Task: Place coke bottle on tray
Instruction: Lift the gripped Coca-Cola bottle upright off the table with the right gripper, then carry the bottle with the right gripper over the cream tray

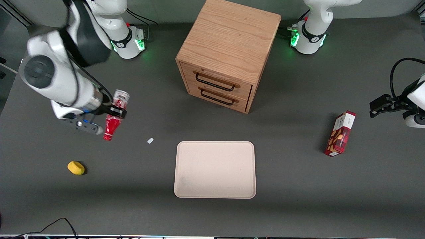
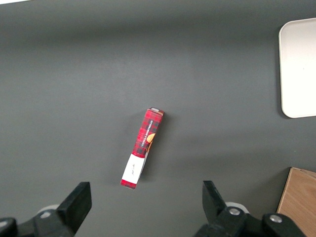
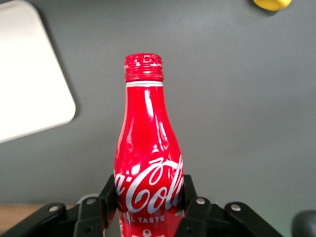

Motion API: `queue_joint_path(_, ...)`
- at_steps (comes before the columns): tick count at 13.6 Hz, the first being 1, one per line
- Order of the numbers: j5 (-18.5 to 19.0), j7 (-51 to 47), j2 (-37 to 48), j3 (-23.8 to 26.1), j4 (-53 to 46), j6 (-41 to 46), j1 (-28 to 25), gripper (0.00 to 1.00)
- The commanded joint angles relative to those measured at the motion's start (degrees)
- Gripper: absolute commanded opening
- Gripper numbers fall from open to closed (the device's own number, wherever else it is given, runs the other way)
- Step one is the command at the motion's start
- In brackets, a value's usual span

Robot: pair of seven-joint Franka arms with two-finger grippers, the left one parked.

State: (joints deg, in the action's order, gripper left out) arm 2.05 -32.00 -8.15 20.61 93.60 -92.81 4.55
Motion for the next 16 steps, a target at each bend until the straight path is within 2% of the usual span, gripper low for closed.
queue_joint_path(1, -2.4, 9.13, -0.99, -8.36, -9.29, 8.51, -6.46, 0.0)
queue_joint_path(3, -2.49, 12.74, -3.0, -12.25, -13.68, 10.8, -10.42, 0.0)
queue_joint_path(7, -4.24, 13.99, -14.05, -11.83, -22.9, 10.9, -12.28, 0.0)
queue_joint_path(10, -3.98, 12.94, -25.83, -11.64, -32.48, 9.15, -17.11, 0.0)
queue_joint_path(14, -2.93, 6.26, -35.51, -12.61, -34.36, -4.27, -23.26, 0.0)
queue_joint_path(16, -2.4, 3.19, -39.64, -15.23, -34.44, -10.52, -26.5, 0.0)
